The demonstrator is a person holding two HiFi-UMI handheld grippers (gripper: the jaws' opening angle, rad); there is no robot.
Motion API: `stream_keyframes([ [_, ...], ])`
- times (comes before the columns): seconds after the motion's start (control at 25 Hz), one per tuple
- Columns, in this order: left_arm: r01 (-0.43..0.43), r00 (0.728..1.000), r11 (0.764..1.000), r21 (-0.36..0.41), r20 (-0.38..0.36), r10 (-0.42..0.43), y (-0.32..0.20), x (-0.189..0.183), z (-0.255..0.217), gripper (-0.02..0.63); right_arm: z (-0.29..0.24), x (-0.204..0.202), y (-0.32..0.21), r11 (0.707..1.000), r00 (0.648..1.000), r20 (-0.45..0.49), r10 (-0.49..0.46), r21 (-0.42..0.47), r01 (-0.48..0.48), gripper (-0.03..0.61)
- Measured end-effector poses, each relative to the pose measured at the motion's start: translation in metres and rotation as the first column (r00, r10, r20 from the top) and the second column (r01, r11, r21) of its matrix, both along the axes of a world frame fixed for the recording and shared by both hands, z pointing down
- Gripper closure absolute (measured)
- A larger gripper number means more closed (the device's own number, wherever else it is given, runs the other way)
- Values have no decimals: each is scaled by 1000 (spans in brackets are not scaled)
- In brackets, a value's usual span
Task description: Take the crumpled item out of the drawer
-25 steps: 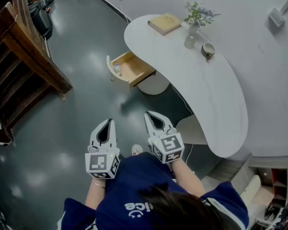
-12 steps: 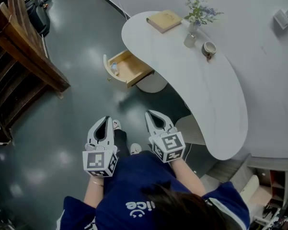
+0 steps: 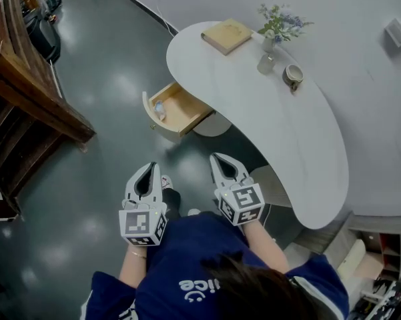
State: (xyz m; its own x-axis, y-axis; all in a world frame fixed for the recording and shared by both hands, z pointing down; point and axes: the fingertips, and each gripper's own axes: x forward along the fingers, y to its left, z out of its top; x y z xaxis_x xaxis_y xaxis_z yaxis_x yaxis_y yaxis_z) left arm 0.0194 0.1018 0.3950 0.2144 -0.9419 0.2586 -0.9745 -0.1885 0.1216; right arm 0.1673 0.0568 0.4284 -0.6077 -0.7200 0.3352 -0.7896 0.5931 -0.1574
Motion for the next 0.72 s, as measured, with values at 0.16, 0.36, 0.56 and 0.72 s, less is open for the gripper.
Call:
stream_keyframes([
  [0.16, -29, 1000, 1000, -9, -9, 29, -32, -16, 3, 609, 2, -15, -24, 1000, 1000, -10, 26, -7, -26, 571],
  [0.36, -78, 997, 997, -20, -17, 78, -70, -36, 8, 609, 7, -35, -52, 998, 997, -51, 55, -27, -57, 571],
  [0.56, -109, 994, 993, -39, -31, 108, -105, -61, 16, 609, 9, -56, -77, 996, 995, -61, 80, -34, -82, 571],
  [0.72, -139, 990, 990, -36, -36, 138, -129, -80, 18, 609, 14, -77, -93, 995, 993, -84, 84, -37, -88, 571],
])
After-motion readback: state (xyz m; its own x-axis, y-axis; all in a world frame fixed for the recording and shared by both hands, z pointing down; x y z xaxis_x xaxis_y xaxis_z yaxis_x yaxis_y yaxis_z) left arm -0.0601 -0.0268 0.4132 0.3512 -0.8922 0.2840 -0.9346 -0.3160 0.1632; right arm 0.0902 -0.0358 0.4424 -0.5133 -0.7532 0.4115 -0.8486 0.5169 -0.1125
